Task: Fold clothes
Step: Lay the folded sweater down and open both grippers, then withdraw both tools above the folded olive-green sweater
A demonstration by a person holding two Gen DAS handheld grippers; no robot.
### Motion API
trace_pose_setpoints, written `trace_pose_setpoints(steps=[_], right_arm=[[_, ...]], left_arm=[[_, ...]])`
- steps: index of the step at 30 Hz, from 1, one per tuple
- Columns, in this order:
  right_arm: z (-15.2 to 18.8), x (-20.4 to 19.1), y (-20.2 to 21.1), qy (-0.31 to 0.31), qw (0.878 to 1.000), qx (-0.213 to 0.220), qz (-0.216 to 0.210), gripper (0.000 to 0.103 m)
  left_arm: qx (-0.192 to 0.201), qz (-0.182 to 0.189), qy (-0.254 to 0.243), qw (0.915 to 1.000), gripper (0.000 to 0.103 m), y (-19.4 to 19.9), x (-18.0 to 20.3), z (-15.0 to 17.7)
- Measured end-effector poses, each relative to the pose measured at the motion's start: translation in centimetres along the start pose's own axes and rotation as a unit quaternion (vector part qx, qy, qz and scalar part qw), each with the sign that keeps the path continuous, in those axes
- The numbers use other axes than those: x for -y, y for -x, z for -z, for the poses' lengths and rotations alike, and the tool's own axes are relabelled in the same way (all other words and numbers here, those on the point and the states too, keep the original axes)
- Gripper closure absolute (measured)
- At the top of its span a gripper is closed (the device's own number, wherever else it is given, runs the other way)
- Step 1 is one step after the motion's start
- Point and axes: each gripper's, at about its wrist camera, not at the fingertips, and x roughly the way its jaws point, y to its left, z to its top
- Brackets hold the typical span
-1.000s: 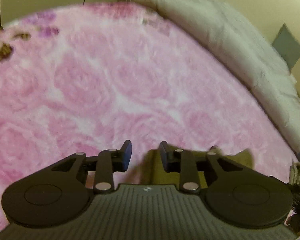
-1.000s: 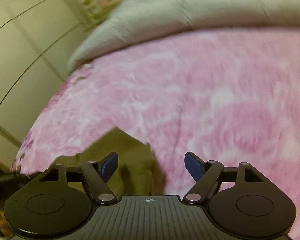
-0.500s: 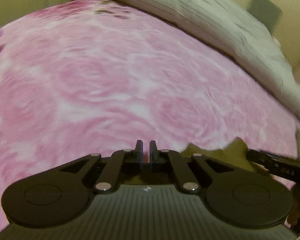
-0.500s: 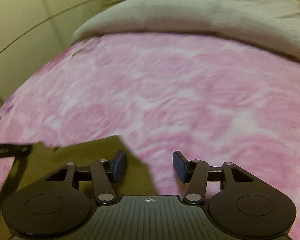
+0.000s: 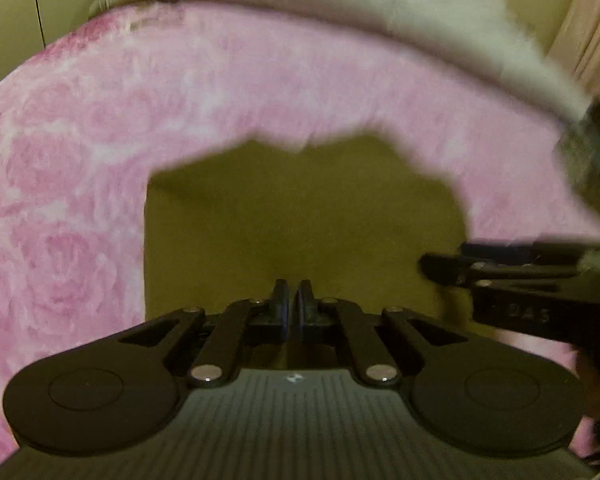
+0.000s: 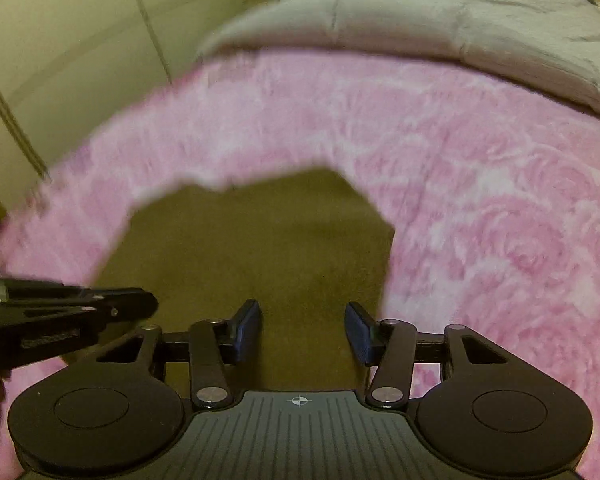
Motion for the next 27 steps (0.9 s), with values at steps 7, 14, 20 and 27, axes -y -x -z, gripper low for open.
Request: trace_pose_setpoints(steps=[7, 14, 20, 27], right_arm=[[-1.1, 0.3, 2.7, -0.039, 0.999, -0.033, 0.002, 0.052], [-0.2, -3.0, 10.7, -0.095, 0.992, -0.077, 0.020, 0.018], [0.2, -7.6, 16.7, -0.122, 0.988, -0.090, 0.042, 0.018], [-1.0, -11.7, 23.1, -0.121, 0.988, -0.068, 0.073, 0.008]], left_arm=[[-0.037, -0.035, 0.038, 0.9980, 0.100, 2.8, -0.5, -1.0], [-0.089, -0.054, 0.063, 0.9925, 0.083, 11.0, 0.1, -0.1], [-0.094, -0.052, 0.039, 0.9935, 0.074, 18.7, 0.2, 1.2], [-0.067, -0.059, 0.012, 0.9959, 0.064, 26.0, -0.5, 0.9]])
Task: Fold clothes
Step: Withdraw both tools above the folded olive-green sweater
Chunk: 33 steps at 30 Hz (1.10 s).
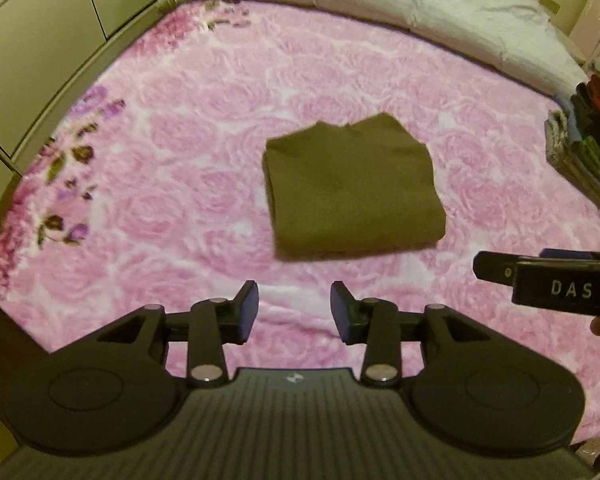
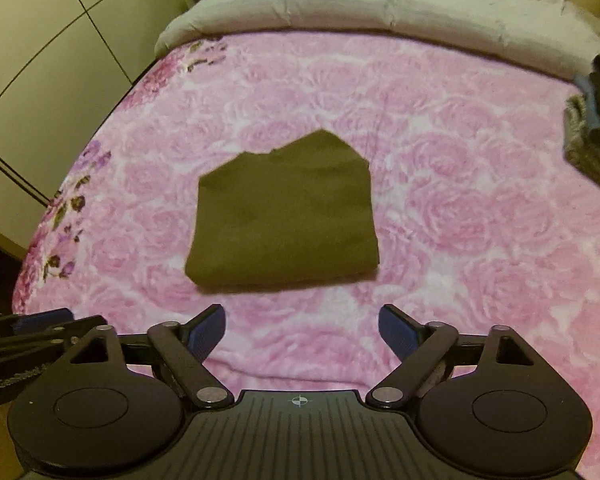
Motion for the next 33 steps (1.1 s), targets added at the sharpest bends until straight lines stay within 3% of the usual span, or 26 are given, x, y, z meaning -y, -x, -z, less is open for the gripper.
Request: trace_pose_setpoints(steps=[7, 15, 25, 33], right_arm=[[0.9, -1.9, 4.4, 0.006, 1.000, 0.002, 0.004, 0.001], [1.8, -2.7, 6.1, 0.035, 0.999, -0.006, -0.001, 0.001], [3.1, 0.8, 8.1, 0.053, 0.998, -0.039, -0.021, 0.001], [3.6, 3.3, 10.7, 0.096, 0.995, -0.022, -0.032, 0.001]], left_arm=[[0.026, -0.013, -0.013, 0.9995, 0.054, 5.1, -0.3, -0.5], [0.045, -0.033, -0.009, 0.9984, 0.053, 7.6, 0.8, 0.1], [0.053, -0.047, 0.023, 0.9972, 0.048, 9.5, 5.4, 2.7], [0.064, -0.060, 0.057, 0.9945, 0.045, 10.7, 8.6, 4.5]])
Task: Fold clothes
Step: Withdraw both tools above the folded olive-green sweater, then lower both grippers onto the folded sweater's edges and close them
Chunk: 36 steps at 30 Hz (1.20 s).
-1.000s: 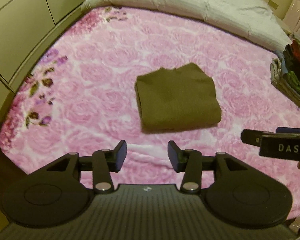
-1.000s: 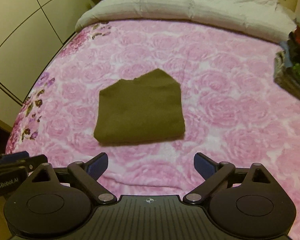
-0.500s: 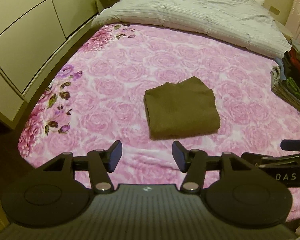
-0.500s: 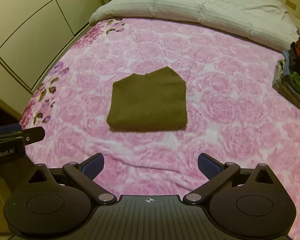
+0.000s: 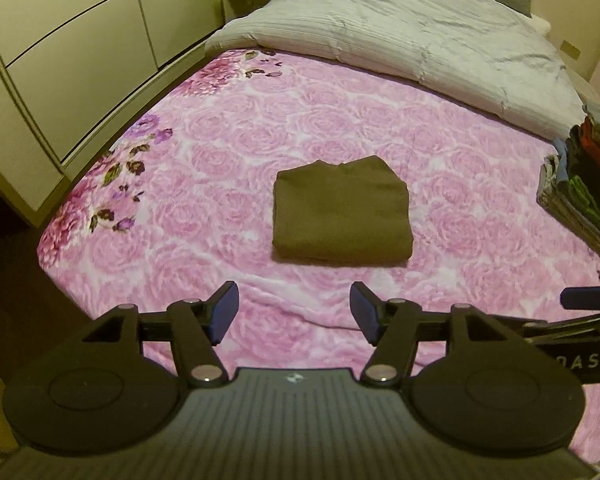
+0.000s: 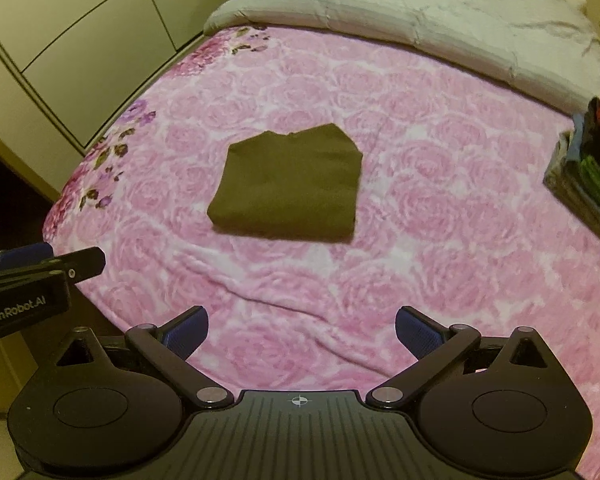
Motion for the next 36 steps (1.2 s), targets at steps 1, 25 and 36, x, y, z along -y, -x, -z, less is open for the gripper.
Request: trace_pose_setpoints(steps=[1, 25, 36], right_arm=[[0.1, 0.3, 0.2, 0.003, 1.000, 0.002, -0.001, 0.001], [0.6, 1.8, -0.3, 0.048, 0.998, -0.021, -0.035, 0.001], [-3.2, 8.4, -9.8, -0.084, 0.990, -0.002, -0.116, 0.001]], left_arm=[[0.000, -0.002, 0.004, 1.0000, 0.045, 0.1, 0.3, 0.2], [-0.033, -0.032, 0.049, 0.9977, 0.043, 0.5, 0.8, 2.8], [-0.068, 0.096, 0.137, 0.9836, 0.041, -13.8, -7.3, -1.7]])
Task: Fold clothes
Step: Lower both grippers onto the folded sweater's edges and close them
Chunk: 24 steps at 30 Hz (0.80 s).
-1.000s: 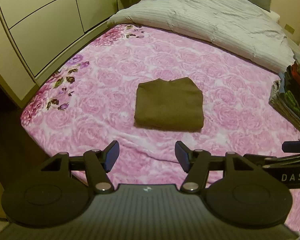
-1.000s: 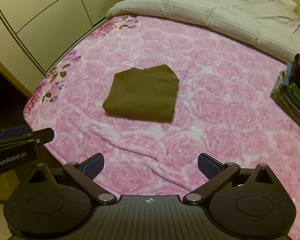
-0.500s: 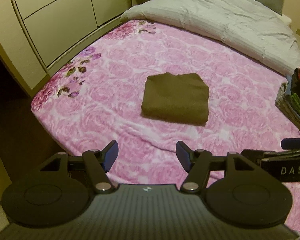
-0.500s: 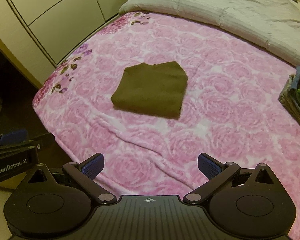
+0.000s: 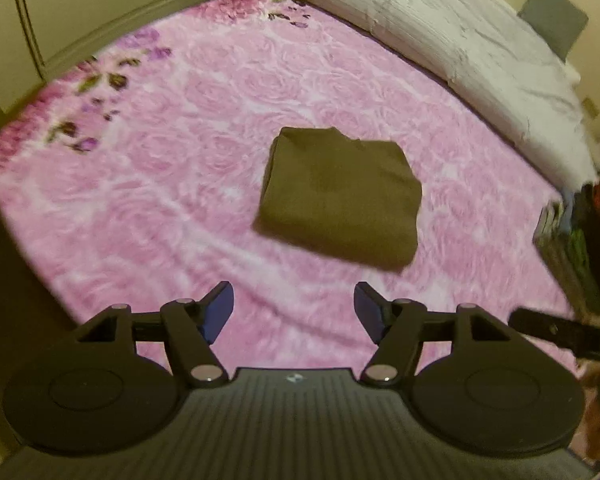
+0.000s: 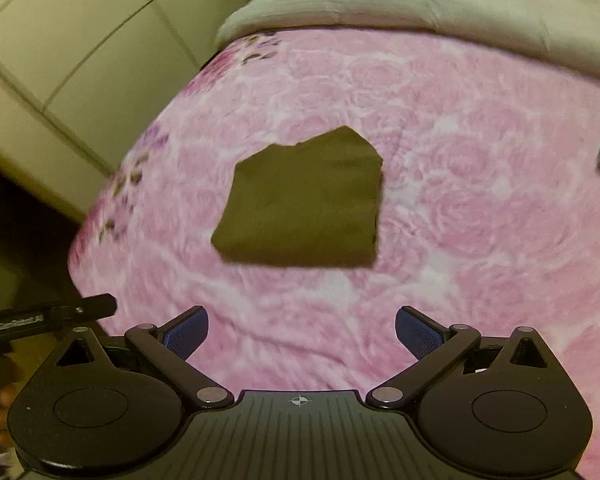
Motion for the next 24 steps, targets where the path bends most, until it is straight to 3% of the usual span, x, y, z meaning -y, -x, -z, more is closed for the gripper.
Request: trace_pose_setpoints(steps=[3, 11, 15, 19, 23, 24], right_arm=[[-1.9, 3.1, -3.2, -0.059, 0.998, -0.004, -0.027, 0.001], [-7.4, 9.5, -13.3, -0.130, 0.988, 0.016, -0.077, 0.001], [-8.7, 12.1, -18.2, -0.141, 0.986, 0.018, -0.087, 0.001], [-9.5, 14.6, -21.8, -0.166, 0.979, 0.003, -0.116, 0.002], [-10.0, 16.0, -24.5, -0.189, 0.968, -0.018, -0.163, 0.020], [-10.1, 16.1, -25.1, -0.191, 0.966, -0.021, -0.170, 0.021]], left_arm=[[-0.010, 0.036, 0.022, 0.9991, 0.041, -4.5, -2.2, -3.2], [-0.040, 0.097, 0.032, 0.9939, 0.043, -17.5, -5.9, -10.4], [-0.067, 0.120, 0.047, 0.9894, 0.045, -22.9, -7.3, -11.6], [-0.083, 0.144, 0.065, 0.9840, 0.046, -25.8, -8.3, -11.9], [-0.089, 0.173, 0.086, 0.9770, 0.047, -27.6, -9.2, -11.9], [-0.090, 0.183, 0.092, 0.9748, 0.048, -27.8, -9.3, -11.9]])
